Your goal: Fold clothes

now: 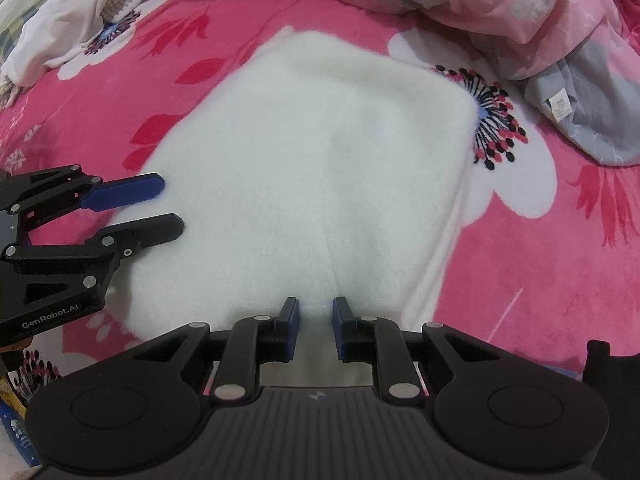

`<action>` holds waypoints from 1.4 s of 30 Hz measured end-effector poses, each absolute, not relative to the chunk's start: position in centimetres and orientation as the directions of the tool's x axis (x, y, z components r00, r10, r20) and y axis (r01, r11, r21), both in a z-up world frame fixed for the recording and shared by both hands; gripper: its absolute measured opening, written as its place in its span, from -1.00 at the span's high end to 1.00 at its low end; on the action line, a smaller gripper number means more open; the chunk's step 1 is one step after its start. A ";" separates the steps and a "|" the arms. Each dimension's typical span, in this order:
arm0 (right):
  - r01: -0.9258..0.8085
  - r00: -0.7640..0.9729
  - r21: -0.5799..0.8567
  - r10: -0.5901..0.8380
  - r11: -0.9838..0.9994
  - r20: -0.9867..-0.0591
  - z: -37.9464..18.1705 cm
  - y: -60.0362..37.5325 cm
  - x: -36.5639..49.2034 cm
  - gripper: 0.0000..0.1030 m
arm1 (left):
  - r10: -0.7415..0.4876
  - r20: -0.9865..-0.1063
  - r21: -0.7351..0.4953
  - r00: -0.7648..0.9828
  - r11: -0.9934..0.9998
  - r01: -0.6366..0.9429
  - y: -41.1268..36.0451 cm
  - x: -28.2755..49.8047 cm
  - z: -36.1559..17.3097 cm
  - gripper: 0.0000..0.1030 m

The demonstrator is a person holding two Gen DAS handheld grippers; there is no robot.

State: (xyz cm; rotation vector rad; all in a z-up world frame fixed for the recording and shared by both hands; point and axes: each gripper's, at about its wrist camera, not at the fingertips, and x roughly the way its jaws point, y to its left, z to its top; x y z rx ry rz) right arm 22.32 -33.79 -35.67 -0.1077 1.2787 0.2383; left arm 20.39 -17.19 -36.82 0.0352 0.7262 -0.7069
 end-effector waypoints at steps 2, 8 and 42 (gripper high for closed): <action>-0.236 0.270 0.051 0.116 0.970 -0.956 -35.7 -33.8 22.3 0.63 | -0.581 -0.619 -0.205 0.529 0.770 0.605 -17.2 20.4 -36.8 0.31; -0.241 0.271 0.049 0.116 0.969 -0.956 -35.5 -33.8 22.3 0.63 | -0.584 -0.614 -0.203 0.531 0.767 0.609 -17.1 20.2 -36.9 0.31; -0.397 0.345 0.019 0.168 0.918 -0.923 -36.8 -27.1 31.8 0.63 | -0.594 -0.589 -0.229 0.547 0.773 0.592 -16.2 19.9 -37.4 0.30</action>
